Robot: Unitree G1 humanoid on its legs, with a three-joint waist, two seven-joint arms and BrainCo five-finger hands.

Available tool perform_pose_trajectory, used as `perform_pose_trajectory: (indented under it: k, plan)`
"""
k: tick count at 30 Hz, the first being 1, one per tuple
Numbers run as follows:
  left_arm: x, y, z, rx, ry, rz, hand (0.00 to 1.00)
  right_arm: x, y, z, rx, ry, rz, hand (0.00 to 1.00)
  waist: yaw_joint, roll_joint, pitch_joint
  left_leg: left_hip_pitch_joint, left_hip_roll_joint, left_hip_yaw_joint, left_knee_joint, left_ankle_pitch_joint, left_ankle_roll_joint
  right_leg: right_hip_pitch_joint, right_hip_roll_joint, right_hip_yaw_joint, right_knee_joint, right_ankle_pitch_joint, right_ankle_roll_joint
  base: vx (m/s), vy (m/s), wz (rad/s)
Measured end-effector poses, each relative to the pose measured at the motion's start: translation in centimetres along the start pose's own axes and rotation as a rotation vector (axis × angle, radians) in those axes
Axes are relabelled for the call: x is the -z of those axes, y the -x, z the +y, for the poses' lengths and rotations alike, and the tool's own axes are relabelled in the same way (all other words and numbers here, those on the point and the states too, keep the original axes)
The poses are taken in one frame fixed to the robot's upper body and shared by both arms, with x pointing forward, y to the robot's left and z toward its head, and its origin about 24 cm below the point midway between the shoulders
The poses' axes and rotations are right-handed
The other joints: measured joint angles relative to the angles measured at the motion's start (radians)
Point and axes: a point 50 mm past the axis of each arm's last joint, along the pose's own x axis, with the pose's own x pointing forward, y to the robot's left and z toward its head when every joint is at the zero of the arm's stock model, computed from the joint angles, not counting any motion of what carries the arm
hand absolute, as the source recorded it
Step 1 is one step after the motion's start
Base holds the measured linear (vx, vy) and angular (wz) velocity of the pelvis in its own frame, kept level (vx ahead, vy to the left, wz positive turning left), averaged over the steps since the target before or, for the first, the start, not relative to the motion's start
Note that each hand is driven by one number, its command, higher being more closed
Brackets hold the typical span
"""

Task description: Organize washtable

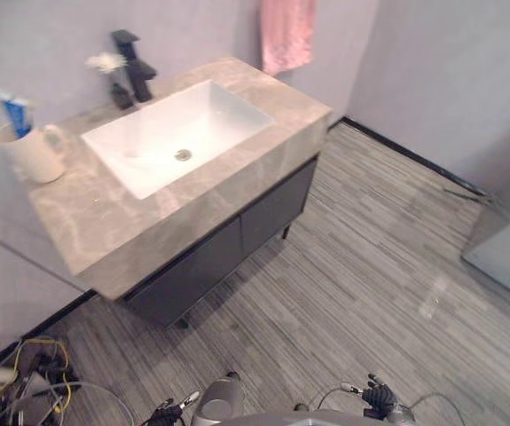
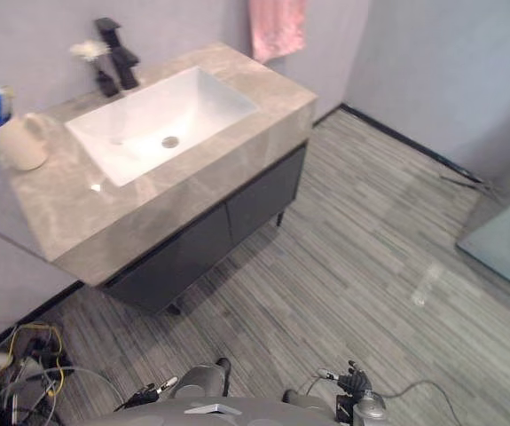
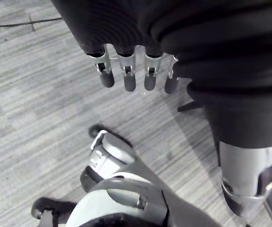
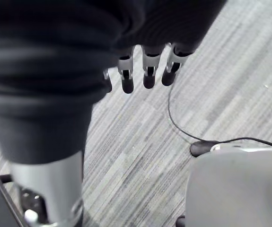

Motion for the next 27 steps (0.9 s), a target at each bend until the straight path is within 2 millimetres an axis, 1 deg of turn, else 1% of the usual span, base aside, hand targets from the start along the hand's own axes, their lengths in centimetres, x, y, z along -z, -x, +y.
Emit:
perform_pose_trajectory:
  k: [1, 2, 3, 4, 5, 6, 8, 9, 10, 11, 12, 13, 14, 15, 16, 17, 18, 19, 20, 21, 22, 23, 24, 25, 26, 27]
  plan:
    - [0.9, 0.2, 0.2, -0.003, 0.023, 0.024, 0.0, -0.1, 0.0, -0.1, -0.001, 0.0, -0.004, 0.0, -0.001, 0.004, -0.006, 0.013, -0.003, 0.008, 0.015, -0.028, 0.038, -0.013, 0.014, 0.056, 0.021, -0.012, -0.004, 0.23, 0.021, -1.41]
    - [1.9, 0.5, 0.0, -0.001, 0.036, 0.049, 0.0, -0.1, 0.0, 0.1, -0.011, -0.001, -0.003, 0.0, -0.001, 0.009, -0.017, 0.025, 0.004, 0.05, 0.012, -0.043, 0.052, -0.036, 0.022, 0.111, 0.045, -0.022, 0.001, 0.25, 0.009, -1.37]
    - [2.2, 0.5, 0.0, -0.006, 0.048, 0.057, 0.0, -0.1, 0.0, 0.1, -0.013, 0.0, -0.001, 0.0, -0.002, 0.009, -0.027, 0.032, 0.008, 0.071, 0.004, -0.043, 0.054, -0.047, 0.029, 0.132, 0.055, -0.021, 0.006, 0.28, -0.013, -1.14]
    - [2.5, 0.6, 0.1, -0.009, 0.049, 0.068, 0.0, 0.0, 0.0, 0.0, -0.012, 0.003, 0.004, 0.0, -0.008, 0.011, -0.046, 0.044, 0.007, 0.095, -0.013, -0.035, 0.067, -0.061, 0.029, 0.159, 0.063, -0.027, 0.01, 0.33, -0.039, -0.85]
    - [2.4, 0.6, 0.1, -0.007, 0.04, 0.07, 0.0, 0.3, 0.0, -0.2, -0.008, 0.011, 0.011, 0.0, -0.009, 0.014, -0.063, 0.053, 0.002, 0.09, -0.02, -0.033, 0.07, -0.066, 0.025, 0.176, 0.058, -0.027, 0.011, 0.32, -0.037, -0.72]
    - [2.2, 0.5, 0.1, -0.006, 0.037, 0.066, 0.0, 0.3, 0.1, -0.2, -0.007, 0.011, 0.015, 0.0, -0.009, 0.014, -0.064, 0.055, -0.003, 0.083, -0.012, -0.033, 0.07, -0.064, 0.021, 0.178, 0.058, -0.029, 0.012, 0.28, -0.047, -0.55]
    - [1.3, 0.3, 0.0, 0.002, 0.025, 0.04, 0.0, 0.6, 0.1, -0.3, -0.002, 0.0, 0.025, 0.0, -0.009, 0.005, -0.064, 0.048, -0.033, 0.083, 0.063, -0.024, 0.08, -0.058, -0.001, 0.178, 0.08, -0.042, 0.021, 0.21, -0.037, -0.43]
    - [1.0, 0.3, -0.1, 0.007, 0.016, 0.026, 0.0, 0.6, 0.1, -0.2, -0.004, -0.003, 0.024, 0.0, -0.009, -0.005, -0.057, 0.042, -0.042, 0.087, 0.097, -0.015, 0.084, -0.063, -0.006, 0.178, 0.101, -0.042, 0.022, 0.11, 0.022, -0.54]
    - [0.4, 0.1, 0.0, 0.006, 0.004, 0.005, 0.0, 0.3, 0.0, 0.2, -0.014, -0.008, 0.017, 0.0, -0.002, -0.02, -0.047, -0.018, -0.064, 0.101, 0.206, 0.002, 0.086, -0.079, -0.023, 0.183, 0.174, -0.042, 0.023, -0.02, 0.049, -0.5]
    - [0.2, 0.1, 0.4, 0.0, 0.0, -0.003, 0.0, 0.0, -0.1, 0.5, -0.021, -0.012, 0.013, 0.0, -0.004, -0.035, -0.046, -0.033, -0.076, 0.12, 0.199, -0.042, 0.107, -0.097, -0.032, 0.178, 0.207, -0.044, 0.032, -0.21, 0.053, -0.64]
    - [-0.1, 0.1, 0.4, 0.004, -0.015, -0.019, 0.0, 0.1, 0.0, 1.1, -0.035, -0.021, 0.015, 0.0, -0.013, -0.053, -0.053, 0.002, -0.077, 0.118, -0.06, -0.034, 0.111, -0.145, -0.045, 0.148, 0.277, -0.055, 0.061, -0.3, 0.029, -0.82]
    - [-0.7, 0.1, 0.7, -0.001, -0.029, -0.038, 0.0, -0.4, -0.1, 1.5, -0.045, -0.033, 0.006, 0.0, -0.011, -0.059, -0.036, 0.065, -0.049, 0.181, -0.193, 0.109, 0.114, -0.167, -0.059, 0.087, 0.338, -0.088, 0.09, -0.26, -0.031, -0.96]
    - [-0.5, 0.1, 1.0, -0.006, -0.034, -0.032, 0.0, -0.2, 0.0, 1.9, -0.056, -0.036, 0.007, 0.0, -0.011, -0.07, -0.038, 0.08, -0.042, 0.21, -0.2, 0.112, 0.114, -0.178, -0.087, 0.009, 0.353, -0.089, 0.091, -0.01, -0.02, -1.17]
    - [-0.5, 0.1, 1.1, -0.009, -0.036, -0.029, 0.0, -0.3, 0.0, 2.0, -0.066, -0.04, 0.004, 0.0, -0.011, -0.068, -0.031, 0.115, -0.025, 0.247, -0.199, 0.107, 0.121, -0.176, -0.148, -0.159, 0.357, -0.09, 0.089, 0.14, -0.031, -1.05]
    - [-0.5, 0.1, 1.2, -0.009, -0.038, -0.027, 0.0, -0.2, -0.1, 1.7, -0.054, -0.054, 0.006, 0.0, -0.012, -0.061, -0.029, 0.135, -0.006, 0.261, -0.195, 0.107, 0.12, -0.175, -0.191, -0.265, 0.356, -0.097, 0.076, 0.18, -0.005, -1.14]
    - [-0.4, 0.1, 1.1, -0.006, -0.04, -0.025, 0.0, -0.2, -0.1, 1.5, -0.043, -0.059, 0.006, 0.0, -0.013, -0.055, -0.025, 0.153, 0.017, 0.275, -0.187, 0.105, 0.117, -0.175, -0.221, -0.346, 0.35, -0.097, 0.071, 0.11, -0.068, -1.08]
    - [-0.5, 0.1, 0.9, -0.003, -0.04, -0.025, 0.0, -0.2, -0.1, 1.2, -0.029, -0.072, 0.004, 0.0, -0.017, -0.05, -0.023, 0.173, 0.052, 0.284, -0.178, 0.104, 0.116, -0.177, -0.242, -0.42, 0.314, -0.093, 0.07, 0.09, -0.115, -1.17]
    - [-0.5, 0.1, 0.9, 0.002, -0.046, -0.023, 0.0, -0.1, 0.0, 1.1, -0.019, -0.092, 0.004, 0.0, -0.019, -0.046, -0.022, 0.192, 0.087, 0.307, -0.175, 0.101, 0.111, -0.186, -0.241, -0.443, 0.248, -0.066, 0.076, 0.07, -0.123, -0.98]
    - [-0.5, 0.0, 0.9, 0.004, -0.05, -0.022, 0.0, -0.1, 0.0, 0.9, -0.012, -0.1, 0.004, 0.0, -0.023, -0.047, -0.022, 0.196, 0.099, 0.32, -0.17, 0.095, 0.101, -0.193, -0.239, -0.443, 0.214, -0.044, 0.081, 0.07, -0.15, -0.81]
    - [-0.5, -0.1, 1.0, 0.005, -0.054, -0.014, 0.0, 0.1, 0.0, 0.6, 0.004, -0.117, 0.004, 0.0, -0.029, -0.049, -0.022, 0.204, 0.112, 0.341, -0.166, 0.08, 0.078, -0.207, -0.237, -0.434, 0.144, 0.018, 0.089, 0.08, -0.223, -0.54]
    - [-0.6, -0.1, 1.1, 0.002, -0.05, -0.01, 0.0, 0.6, 0.2, 0.2, 0.021, -0.134, 0.017, 0.0, -0.033, -0.058, -0.022, 0.215, 0.11, 0.351, -0.167, 0.065, 0.055, -0.212, -0.24, -0.397, 0.078, 0.097, 0.101, 0.08, -0.269, -0.4]
    - [-0.6, -0.1, 1.1, -0.002, -0.047, -0.01, 0.0, 1.0, 0.3, 0.1, 0.027, -0.137, 0.027, 0.0, -0.035, -0.062, -0.023, 0.219, 0.107, 0.352, -0.167, 0.058, 0.044, -0.212, -0.24, -0.379, 0.053, 0.14, 0.103, 0.08, -0.367, -0.04]
    - [-0.6, -0.1, 1.4, -0.013, -0.025, -0.01, 0.0, 2.2, 0.6, -0.1, 0.034, -0.14, 0.058, 0.0, -0.044, -0.076, -0.029, 0.224, 0.095, 0.342, -0.171, 0.043, 0.021, -0.211, -0.245, -0.36, 0.039, 0.209, 0.094, 0.07, -0.343, 0.17]
    - [-0.6, -0.2, 1.2, -0.013, -0.001, -0.004, 0.0, 2.6, 0.7, -0.4, 0.04, -0.137, 0.069, 0.0, -0.048, -0.072, -0.031, 0.227, 0.102, 0.334, -0.174, 0.037, 0.011, -0.207, -0.244, -0.369, 0.044, 0.168, 0.064, 0.08, -0.449, 0.28]
    - [0.1, -0.1, 0.1, -0.002, 0.073, 0.017, 0.0, 3.0, 0.8, -1.3, 0.068, -0.156, 0.083, 0.0, -0.06, -0.017, -0.031, 0.219, 0.152, 0.313, -0.172, 0.044, -0.013, -0.207, -0.204, -0.398, 0.061, 0.143, 0.045, 0.06, -0.411, 0.23]
    - [0.2, -0.1, 0.0, -0.006, 0.102, 0.023, 0.0, 3.0, 0.8, -1.6, 0.079, -0.186, 0.081, 0.0, -0.068, -0.001, -0.025, 0.213, 0.177, 0.298, -0.167, 0.055, -0.03, -0.207, -0.183, -0.413, 0.07, 0.127, 0.03, 0.04, -0.39, 0.21]
